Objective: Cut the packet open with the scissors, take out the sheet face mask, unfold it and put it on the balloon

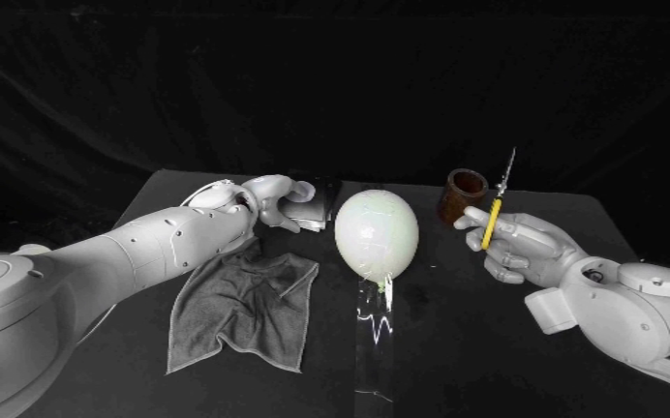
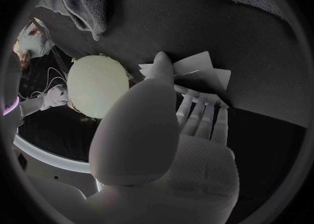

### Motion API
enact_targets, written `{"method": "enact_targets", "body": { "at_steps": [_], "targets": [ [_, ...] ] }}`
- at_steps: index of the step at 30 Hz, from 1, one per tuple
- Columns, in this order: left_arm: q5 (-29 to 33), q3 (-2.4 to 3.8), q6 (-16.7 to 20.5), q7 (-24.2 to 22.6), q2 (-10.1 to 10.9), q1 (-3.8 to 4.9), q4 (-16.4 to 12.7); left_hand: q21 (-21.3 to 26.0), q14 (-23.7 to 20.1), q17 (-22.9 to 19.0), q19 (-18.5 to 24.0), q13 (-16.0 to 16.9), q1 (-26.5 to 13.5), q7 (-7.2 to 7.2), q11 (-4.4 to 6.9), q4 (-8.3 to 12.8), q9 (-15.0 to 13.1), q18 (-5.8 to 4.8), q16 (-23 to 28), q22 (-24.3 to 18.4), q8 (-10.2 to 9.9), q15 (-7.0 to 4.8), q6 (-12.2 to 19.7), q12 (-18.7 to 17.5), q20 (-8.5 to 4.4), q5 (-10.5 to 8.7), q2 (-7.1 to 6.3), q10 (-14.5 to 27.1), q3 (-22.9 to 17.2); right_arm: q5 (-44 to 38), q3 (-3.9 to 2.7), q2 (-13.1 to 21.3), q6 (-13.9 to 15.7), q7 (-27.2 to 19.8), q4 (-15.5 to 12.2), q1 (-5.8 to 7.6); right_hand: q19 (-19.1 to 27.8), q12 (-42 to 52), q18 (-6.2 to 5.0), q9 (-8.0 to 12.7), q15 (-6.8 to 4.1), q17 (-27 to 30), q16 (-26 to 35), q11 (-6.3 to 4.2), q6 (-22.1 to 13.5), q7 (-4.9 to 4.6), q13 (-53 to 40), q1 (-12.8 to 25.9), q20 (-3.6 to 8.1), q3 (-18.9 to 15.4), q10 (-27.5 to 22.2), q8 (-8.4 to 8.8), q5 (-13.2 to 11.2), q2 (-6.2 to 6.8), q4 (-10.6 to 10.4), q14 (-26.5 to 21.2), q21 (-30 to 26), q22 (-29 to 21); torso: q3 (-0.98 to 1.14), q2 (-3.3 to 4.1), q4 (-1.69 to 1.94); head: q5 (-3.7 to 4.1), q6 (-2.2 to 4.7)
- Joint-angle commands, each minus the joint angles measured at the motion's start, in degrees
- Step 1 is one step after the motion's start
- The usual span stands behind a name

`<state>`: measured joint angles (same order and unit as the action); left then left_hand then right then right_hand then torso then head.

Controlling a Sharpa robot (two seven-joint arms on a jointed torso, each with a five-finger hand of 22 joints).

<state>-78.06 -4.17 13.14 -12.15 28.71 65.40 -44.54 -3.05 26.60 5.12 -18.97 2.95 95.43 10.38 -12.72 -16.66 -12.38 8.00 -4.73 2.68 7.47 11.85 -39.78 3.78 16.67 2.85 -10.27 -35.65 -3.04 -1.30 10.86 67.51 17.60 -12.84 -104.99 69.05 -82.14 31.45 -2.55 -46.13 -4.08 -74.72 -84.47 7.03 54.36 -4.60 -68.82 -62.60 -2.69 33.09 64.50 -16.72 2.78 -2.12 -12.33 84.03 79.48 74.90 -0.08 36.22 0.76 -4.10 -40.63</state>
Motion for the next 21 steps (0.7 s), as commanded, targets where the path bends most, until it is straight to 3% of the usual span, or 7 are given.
{"method": "enact_targets", "body": {
  "at_steps": [1,6,12,21],
  "targets": [
    [0.55,-0.27,-2.50,0.06,0.03,-0.47,-0.11,-0.56,2.73,0.60,-1.30,0.71,0.94,3.83,0.17,0.23,-1.67,0.89,-0.84,0.16,1.37,-0.11,-3.34,1.03,0.02,-0.10,2.41,-4.09,-1.98,-1.12,-0.02,-0.05,-0.76,-0.41,-0.04,-0.05,0.51,45.92,-0.57,0.05,0.39,0.08,-0.24,-7.14,0.47,0.04,-8.16,-1.93,-0.02,-0.25,22.18,0.23,0.01,-2.23,0.06,3.00,-0.20,5.94,0.00,-0.01,0.02,-0.11,-0.07],
    [0.99,-0.27,-3.11,-0.39,0.29,-0.50,-0.54,-1.47,9.03,1.82,-4.42,1.05,2.43,3.17,0.65,1.14,-2.52,0.98,-2.61,0.46,3.13,-0.21,-7.28,2.19,0.03,-0.11,4.30,-12.79,-4.59,-1.36,-0.02,-0.05,-0.76,-0.42,-0.03,-0.07,0.51,45.92,-0.57,0.05,0.39,0.08,-0.24,-7.14,0.47,0.04,-8.16,-1.93,-0.02,-0.25,22.18,0.23,0.01,-2.23,0.06,3.00,-0.20,5.94,-0.01,0.02,0.00,-0.19,-0.21],
    [1.30,-0.27,-3.50,-0.74,0.88,-0.51,-1.70,-1.64,11.85,2.32,-5.46,0.90,2.75,2.55,1.32,1.52,-2.67,1.24,-3.21,0.38,4.01,-0.55,-9.30,2.17,-0.01,-0.10,4.30,-15.23,-5.81,-1.68,-0.01,-0.05,-0.79,-0.40,0.06,-0.09,0.55,45.91,-0.59,0.15,0.37,0.01,-0.26,-7.16,0.64,0.07,-8.17,-2.01,-0.02,-0.30,22.19,0.33,0.01,-2.24,0.17,3.01,-0.26,5.90,0.01,0.00,0.09,-0.18,-0.29],
    [2.71,-0.22,-4.36,-0.31,2.48,-0.51,-4.44,-1.56,11.13,2.13,-5.50,0.71,2.48,2.84,0.97,1.65,-2.44,1.23,-2.81,0.27,3.79,-0.45,-9.21,1.55,0.07,-0.12,3.45,-15.48,-5.98,-2.35,-0.01,-0.10,-0.95,-0.30,0.25,-0.13,0.55,45.91,-0.59,0.15,0.37,0.01,-0.26,-7.16,0.64,0.07,-8.17,-2.01,-0.02,-0.30,22.19,0.33,0.01,-2.24,0.17,3.01,-0.26,5.90,0.00,0.00,0.04,-0.25,-0.22]
  ]
}}
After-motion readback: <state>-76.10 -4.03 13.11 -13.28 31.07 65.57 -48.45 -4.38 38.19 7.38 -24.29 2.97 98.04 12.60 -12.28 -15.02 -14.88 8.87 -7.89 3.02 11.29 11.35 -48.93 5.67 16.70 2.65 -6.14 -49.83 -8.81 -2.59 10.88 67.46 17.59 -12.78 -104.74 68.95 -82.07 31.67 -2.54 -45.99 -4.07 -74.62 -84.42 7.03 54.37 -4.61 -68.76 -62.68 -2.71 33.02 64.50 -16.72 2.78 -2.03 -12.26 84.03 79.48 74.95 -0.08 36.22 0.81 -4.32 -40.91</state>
